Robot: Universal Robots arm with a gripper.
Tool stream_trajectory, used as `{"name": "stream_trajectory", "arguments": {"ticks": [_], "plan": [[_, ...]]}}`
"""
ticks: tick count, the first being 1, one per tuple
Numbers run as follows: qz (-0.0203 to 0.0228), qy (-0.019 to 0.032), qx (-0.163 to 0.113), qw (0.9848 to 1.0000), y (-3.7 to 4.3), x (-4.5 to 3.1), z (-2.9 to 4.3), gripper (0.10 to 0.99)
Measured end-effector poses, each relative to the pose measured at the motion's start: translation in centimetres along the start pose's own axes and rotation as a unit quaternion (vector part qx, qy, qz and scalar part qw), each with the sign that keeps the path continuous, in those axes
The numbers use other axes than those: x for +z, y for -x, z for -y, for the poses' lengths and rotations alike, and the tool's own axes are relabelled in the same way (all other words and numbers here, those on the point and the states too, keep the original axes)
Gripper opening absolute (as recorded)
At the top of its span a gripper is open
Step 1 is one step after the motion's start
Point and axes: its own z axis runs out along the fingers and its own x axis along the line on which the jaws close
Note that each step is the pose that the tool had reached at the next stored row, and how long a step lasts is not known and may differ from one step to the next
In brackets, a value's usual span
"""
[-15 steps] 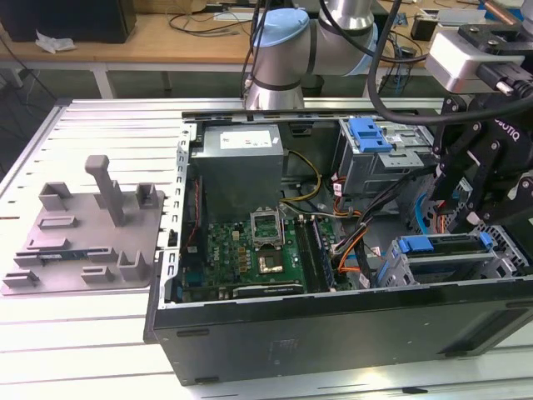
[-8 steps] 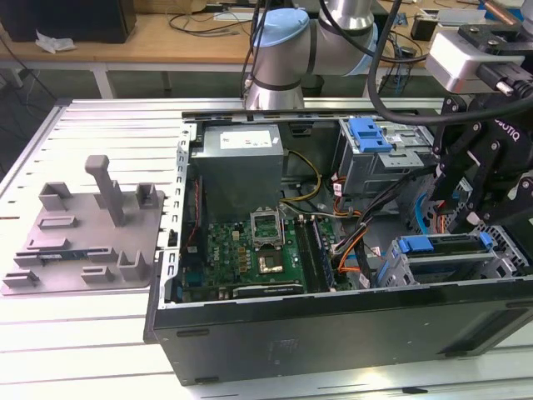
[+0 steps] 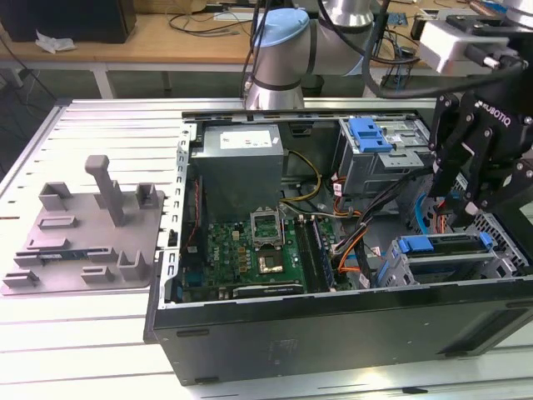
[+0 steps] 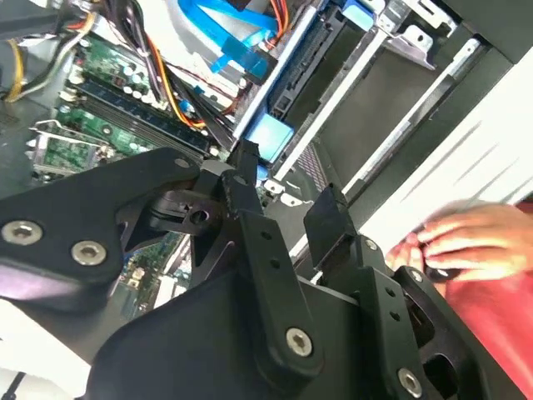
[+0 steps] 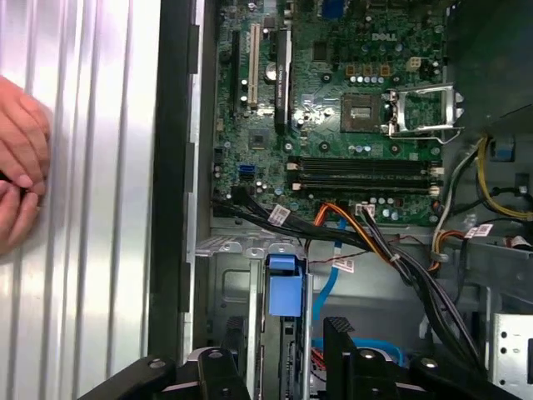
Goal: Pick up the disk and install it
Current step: 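Insert the first disk wire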
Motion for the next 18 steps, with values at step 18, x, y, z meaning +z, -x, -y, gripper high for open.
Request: {"name": "stream_trajectory", "arguments": {"ticks": [18], "plan": [[-0.1278, 0.0159, 0.003, 0.9917, 5.01, -0.61, 3.84, 0.502]]}}
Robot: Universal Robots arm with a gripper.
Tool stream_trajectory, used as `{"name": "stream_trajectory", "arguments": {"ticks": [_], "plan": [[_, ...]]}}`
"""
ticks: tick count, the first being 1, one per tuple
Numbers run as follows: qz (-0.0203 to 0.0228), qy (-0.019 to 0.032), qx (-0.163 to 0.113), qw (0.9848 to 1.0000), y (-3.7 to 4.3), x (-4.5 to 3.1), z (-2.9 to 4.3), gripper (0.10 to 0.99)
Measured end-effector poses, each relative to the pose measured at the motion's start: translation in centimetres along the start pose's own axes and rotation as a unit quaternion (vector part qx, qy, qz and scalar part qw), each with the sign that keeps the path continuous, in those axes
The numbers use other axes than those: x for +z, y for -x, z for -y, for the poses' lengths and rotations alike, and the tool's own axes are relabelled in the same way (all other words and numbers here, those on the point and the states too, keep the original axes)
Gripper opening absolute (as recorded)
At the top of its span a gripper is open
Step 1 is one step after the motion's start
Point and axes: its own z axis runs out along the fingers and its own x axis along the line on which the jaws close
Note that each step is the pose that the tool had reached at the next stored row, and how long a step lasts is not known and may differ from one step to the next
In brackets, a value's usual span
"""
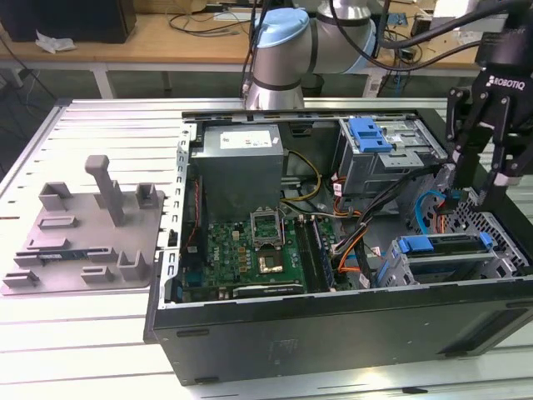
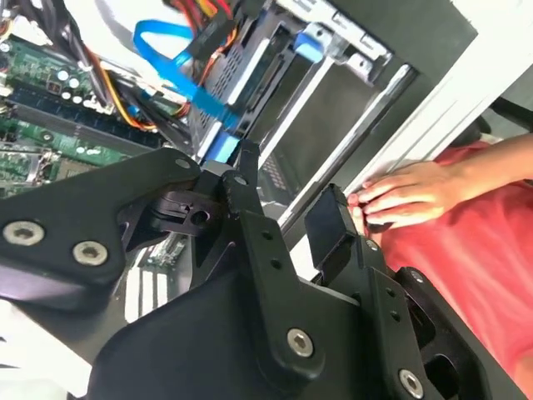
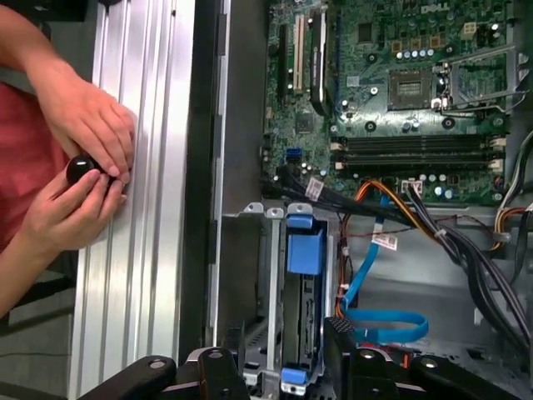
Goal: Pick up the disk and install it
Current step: 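Insert the first disk wire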
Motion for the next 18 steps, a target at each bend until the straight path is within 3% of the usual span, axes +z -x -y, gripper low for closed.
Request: {"name": "stream_trajectory", "arguments": {"ticks": [3, 6, 14, 15, 16, 18], "plan": [[-0.0105, 0.0010, 0.001, 0.9999, 0.07, -0.07, 0.93, 0.502], [-0.0166, 0.0028, 0.005, 0.9998, 0.13, -0.04, 1.85, 0.502], [-0.0180, 0.0144, 0.035, 0.9991, 0.39, 0.20, 2.78, 0.502], [-0.0206, 0.0144, 0.035, 0.9991, 0.58, 0.16, 2.82, 0.502], [-0.0293, 0.0147, 0.036, 0.9988, 1.06, 0.07, 2.90, 0.502], [-0.0397, 0.0150, 0.036, 0.9984, 1.54, -0.01, 2.99, 0.502]]}}
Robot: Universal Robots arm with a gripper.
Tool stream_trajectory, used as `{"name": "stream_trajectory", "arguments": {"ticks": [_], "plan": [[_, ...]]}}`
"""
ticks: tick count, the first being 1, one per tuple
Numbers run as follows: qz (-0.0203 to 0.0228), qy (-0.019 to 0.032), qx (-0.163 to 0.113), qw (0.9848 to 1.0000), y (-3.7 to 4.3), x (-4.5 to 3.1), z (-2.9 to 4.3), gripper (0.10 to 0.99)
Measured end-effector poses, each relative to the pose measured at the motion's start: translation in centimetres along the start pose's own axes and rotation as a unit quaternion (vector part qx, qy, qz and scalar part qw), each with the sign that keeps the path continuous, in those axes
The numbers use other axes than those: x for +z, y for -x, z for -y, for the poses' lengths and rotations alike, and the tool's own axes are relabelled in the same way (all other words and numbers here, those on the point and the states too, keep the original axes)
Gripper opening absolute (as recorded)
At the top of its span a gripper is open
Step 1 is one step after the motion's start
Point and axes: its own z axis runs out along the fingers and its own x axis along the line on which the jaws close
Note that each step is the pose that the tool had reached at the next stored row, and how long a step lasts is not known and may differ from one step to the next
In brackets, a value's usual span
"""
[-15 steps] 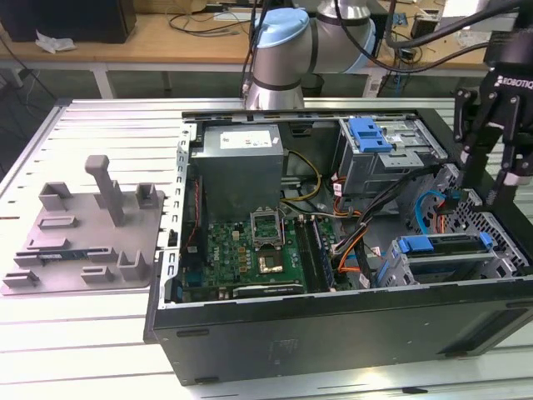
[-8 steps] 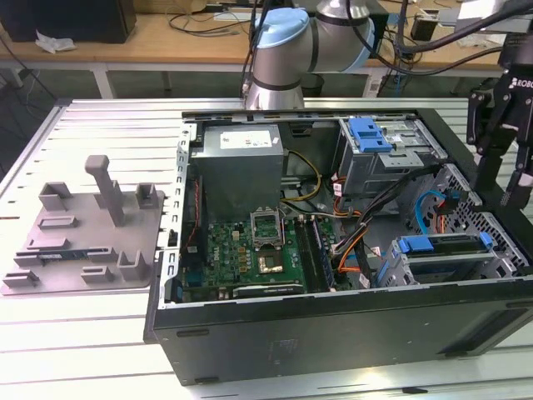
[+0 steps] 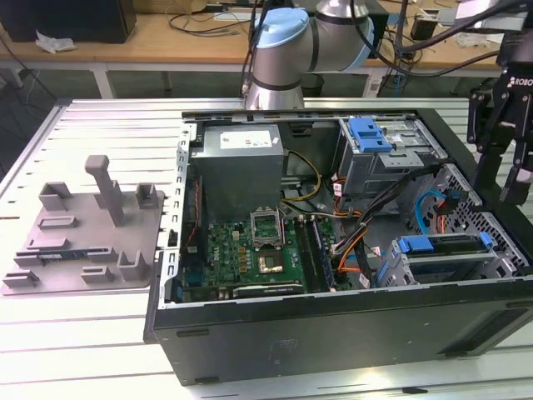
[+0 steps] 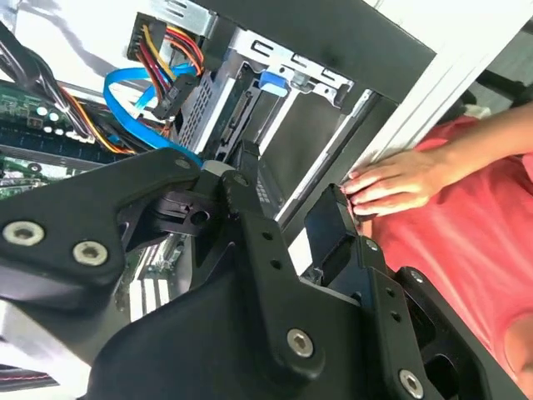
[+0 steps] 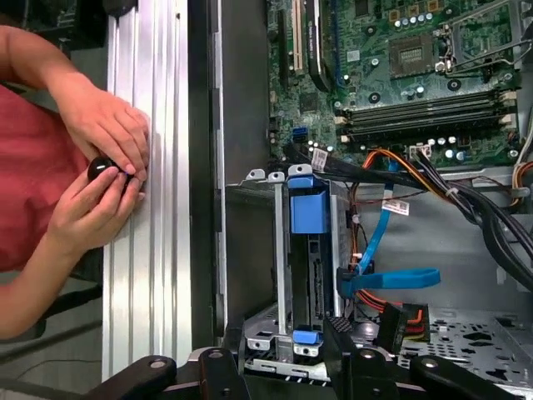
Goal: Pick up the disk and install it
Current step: 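Insert the first disk wire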
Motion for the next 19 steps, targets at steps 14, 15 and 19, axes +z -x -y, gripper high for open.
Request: {"name": "stream_trajectory", "arguments": {"ticks": [14, 15, 19], "plan": [[-0.0415, 0.0072, 0.021, 0.9989, 1.38, -0.33, 0.59, 0.502], [-0.0413, 0.0083, 0.024, 0.9988, 1.40, -0.33, 0.64, 0.502], [-0.0408, 0.0137, 0.034, 0.9985, 1.54, -0.30, 0.76, 0.502]]}}
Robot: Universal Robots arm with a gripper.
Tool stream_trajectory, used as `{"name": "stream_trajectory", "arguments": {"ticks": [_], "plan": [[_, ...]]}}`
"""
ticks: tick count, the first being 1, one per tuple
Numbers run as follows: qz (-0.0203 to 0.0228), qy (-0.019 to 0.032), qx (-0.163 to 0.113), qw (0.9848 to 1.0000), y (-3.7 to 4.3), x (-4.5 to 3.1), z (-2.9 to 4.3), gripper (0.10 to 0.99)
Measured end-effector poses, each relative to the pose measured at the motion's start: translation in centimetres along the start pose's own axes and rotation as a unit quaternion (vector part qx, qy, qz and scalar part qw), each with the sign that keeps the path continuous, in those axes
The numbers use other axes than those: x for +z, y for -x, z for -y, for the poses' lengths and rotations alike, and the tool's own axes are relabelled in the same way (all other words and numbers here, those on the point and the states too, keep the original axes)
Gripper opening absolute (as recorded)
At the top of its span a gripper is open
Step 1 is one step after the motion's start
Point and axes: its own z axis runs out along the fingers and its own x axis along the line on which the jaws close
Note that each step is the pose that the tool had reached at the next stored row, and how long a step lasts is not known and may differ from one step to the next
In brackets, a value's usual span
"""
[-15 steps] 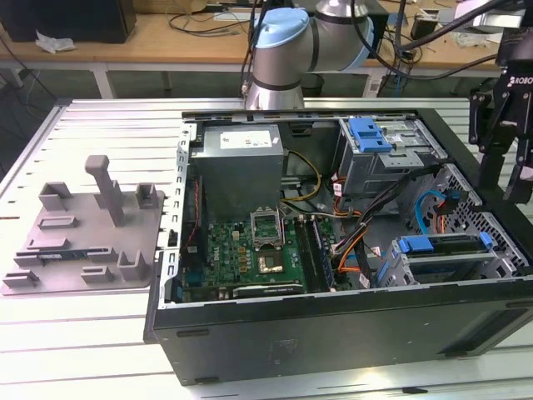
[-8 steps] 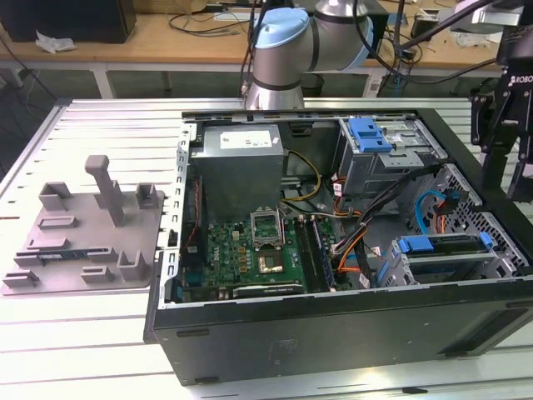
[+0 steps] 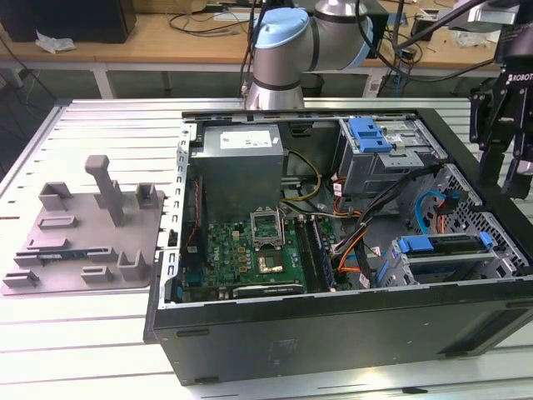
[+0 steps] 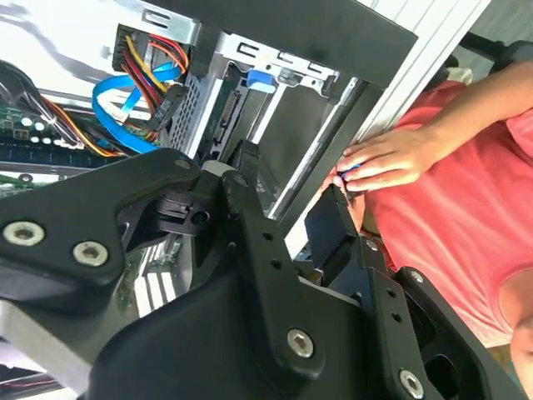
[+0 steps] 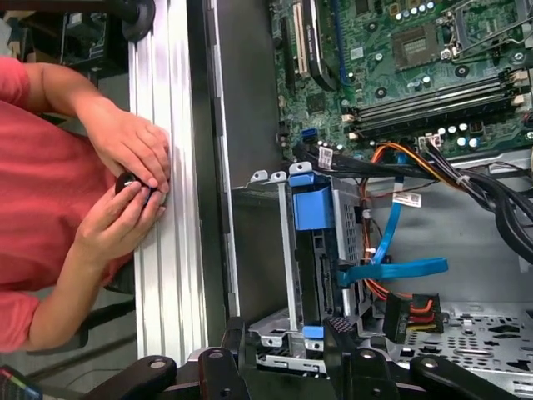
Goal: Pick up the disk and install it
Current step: 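Insert the first disk wire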
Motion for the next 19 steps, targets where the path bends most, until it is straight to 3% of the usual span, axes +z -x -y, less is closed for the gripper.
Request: {"name": "stream_trajectory", "arguments": {"ticks": [6, 10, 13, 19], "plan": [[-0.0033, 0.0005, 0.002, 1.0000, 0.53, -0.25, -0.05, 0.502], [-0.0040, 0.0011, 0.003, 1.0000, 2.25, -0.54, -0.20, 0.502], [-0.0039, 0.0018, 0.004, 1.0000, 3.08, -0.46, -0.18, 0.502], [-0.0037, 0.0046, 0.009, 0.9999, 4.06, -0.33, -0.02, 0.502]]}}
